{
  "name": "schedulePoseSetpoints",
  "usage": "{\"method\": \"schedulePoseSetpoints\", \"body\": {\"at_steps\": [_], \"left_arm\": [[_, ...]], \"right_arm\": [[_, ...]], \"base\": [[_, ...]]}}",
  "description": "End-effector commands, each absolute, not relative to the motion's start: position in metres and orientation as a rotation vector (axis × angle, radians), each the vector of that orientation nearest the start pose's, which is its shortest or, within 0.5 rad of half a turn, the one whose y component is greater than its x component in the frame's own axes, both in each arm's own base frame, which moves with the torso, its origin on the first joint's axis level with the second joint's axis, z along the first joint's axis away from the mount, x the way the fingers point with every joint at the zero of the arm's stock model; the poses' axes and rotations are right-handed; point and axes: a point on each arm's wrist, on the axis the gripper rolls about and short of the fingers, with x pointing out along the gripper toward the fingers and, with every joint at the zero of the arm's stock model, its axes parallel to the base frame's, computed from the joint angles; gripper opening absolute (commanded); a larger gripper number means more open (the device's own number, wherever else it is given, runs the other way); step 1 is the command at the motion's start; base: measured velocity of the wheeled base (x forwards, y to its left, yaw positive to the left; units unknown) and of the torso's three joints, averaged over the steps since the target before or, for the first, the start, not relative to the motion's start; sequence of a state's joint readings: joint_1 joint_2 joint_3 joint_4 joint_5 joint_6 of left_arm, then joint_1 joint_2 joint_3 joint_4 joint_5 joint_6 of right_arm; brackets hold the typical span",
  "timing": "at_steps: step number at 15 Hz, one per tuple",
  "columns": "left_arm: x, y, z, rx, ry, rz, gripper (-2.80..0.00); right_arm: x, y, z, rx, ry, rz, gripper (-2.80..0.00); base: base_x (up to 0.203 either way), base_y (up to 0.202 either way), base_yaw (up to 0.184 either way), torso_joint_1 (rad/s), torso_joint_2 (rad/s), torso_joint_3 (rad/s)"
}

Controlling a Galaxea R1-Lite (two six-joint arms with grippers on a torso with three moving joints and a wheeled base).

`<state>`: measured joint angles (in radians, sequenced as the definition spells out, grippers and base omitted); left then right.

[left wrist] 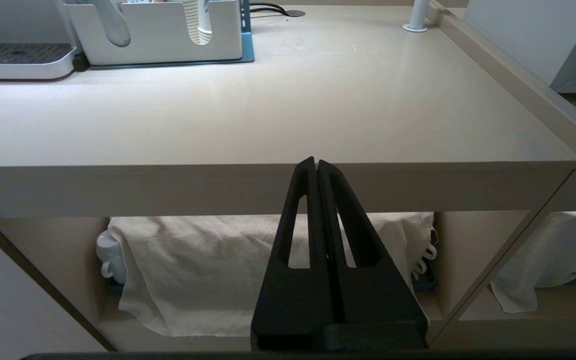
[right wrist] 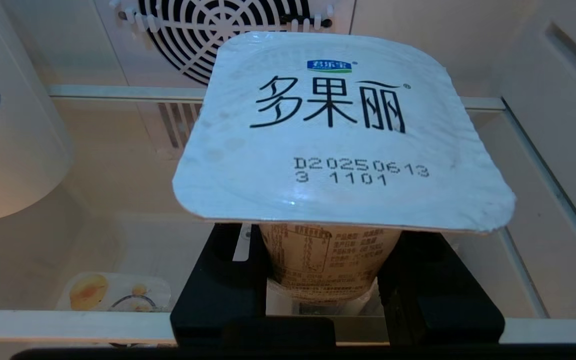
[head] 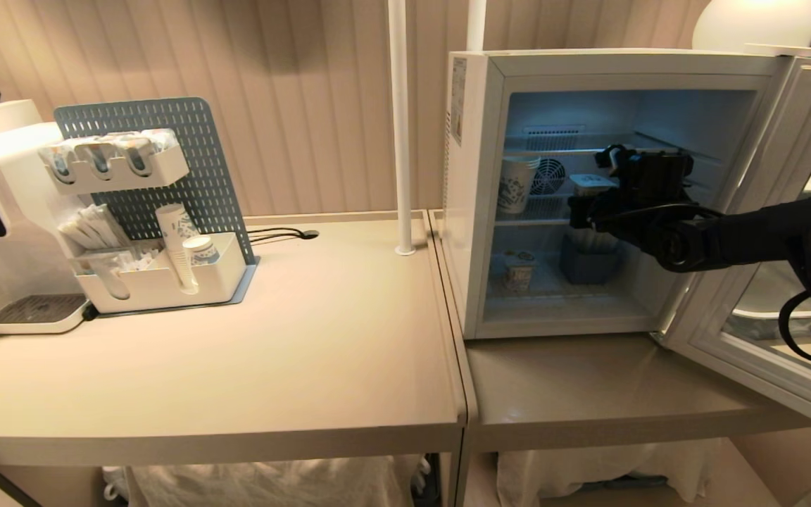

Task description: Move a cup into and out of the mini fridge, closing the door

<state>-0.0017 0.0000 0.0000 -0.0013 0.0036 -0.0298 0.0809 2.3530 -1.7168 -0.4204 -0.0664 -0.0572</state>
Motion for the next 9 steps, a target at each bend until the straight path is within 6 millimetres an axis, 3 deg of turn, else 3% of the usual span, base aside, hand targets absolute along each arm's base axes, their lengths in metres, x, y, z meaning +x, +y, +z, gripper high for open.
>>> {"method": "schedulePoseSetpoints", "body": {"at_steps": [1,9], "left_arm": [[-0.0226,0.0001,0.0752,-0.031,0.001,0.003,-2.8],[-0.0226,0.0001,0.0752,-0.031,0.001,0.003,-2.8]], "right_arm": [[0.5001,0.0391,0.1354,-0.076,0.237,0.016,-2.8],[0.5006,0.0394,0.1269,-0.083,0.277,-0.006,-2.8]], "base": [[0.0,0.0,0.0,0.0,0.0,0.0],[0.0,0.0,0.0,0.0,0.0,0.0]]}}
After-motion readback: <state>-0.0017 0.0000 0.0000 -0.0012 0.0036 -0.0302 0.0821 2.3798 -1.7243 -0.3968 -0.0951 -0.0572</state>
